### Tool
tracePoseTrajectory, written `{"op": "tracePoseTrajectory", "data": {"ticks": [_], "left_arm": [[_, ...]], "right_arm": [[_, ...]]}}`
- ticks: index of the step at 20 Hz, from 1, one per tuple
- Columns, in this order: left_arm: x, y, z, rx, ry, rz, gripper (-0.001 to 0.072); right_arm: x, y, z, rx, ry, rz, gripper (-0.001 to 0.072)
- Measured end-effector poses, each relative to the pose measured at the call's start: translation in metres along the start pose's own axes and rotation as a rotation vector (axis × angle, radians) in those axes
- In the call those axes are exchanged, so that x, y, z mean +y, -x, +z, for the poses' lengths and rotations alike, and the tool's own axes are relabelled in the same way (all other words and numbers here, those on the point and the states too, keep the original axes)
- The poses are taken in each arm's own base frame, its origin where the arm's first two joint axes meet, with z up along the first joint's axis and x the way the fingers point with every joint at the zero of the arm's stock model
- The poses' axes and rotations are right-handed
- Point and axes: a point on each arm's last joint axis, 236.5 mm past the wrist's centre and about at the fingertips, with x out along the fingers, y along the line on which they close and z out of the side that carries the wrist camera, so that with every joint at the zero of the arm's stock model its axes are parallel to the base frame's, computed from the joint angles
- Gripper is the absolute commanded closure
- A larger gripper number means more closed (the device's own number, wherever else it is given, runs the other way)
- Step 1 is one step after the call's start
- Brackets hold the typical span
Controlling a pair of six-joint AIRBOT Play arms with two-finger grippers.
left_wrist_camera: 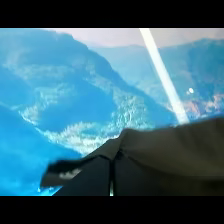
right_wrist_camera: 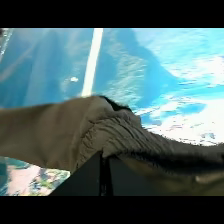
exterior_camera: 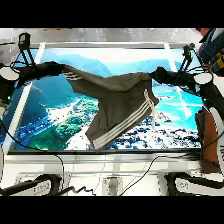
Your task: Fold the clothes and pants, and hang the long-sleeved shirts on hangers.
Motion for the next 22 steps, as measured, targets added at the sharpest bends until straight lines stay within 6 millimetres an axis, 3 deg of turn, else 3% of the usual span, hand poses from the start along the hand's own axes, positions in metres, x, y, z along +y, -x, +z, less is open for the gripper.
{"op": "tracePoseTrajectory", "data": {"ticks": [3,9,13,14,15,16,17,22], "left_arm": [[-0.031,0.016,-0.03,0.148,0.029,-0.094,0.0698],[-0.115,0.062,-0.137,0.642,0.076,-0.342,0.0698],[-0.134,0.07,-0.198,0.872,0.05,-0.371,0.0696],[-0.138,0.068,-0.212,0.914,0.05,-0.375,0.0668],[-0.141,0.064,-0.226,0.952,0.044,-0.377,0.0469],[-0.144,0.058,-0.237,0.976,0.042,-0.376,0.0086],[-0.146,0.049,-0.249,0.993,0.043,-0.371,0.0012],[-0.138,0.012,-0.282,1.023,0.071,-0.327,0.0013]], "right_arm": [[-0.035,-0.003,0.0,0.021,0.016,-0.076,0.0691],[-0.1,0.033,-0.029,0.259,0.183,-0.276,0.0691],[-0.145,0.059,-0.053,0.432,0.263,-0.426,0.069],[-0.154,0.064,-0.06,0.473,0.273,-0.454,0.0627],[-0.161,0.066,-0.065,0.504,0.279,-0.473,0.0356],[-0.169,0.067,-0.069,0.53,0.289,-0.488,0.0229],[-0.176,0.068,-0.073,0.553,0.297,-0.501,0.0228],[-0.195,0.059,-0.074,0.559,0.297,-0.531,0.0224]]}}
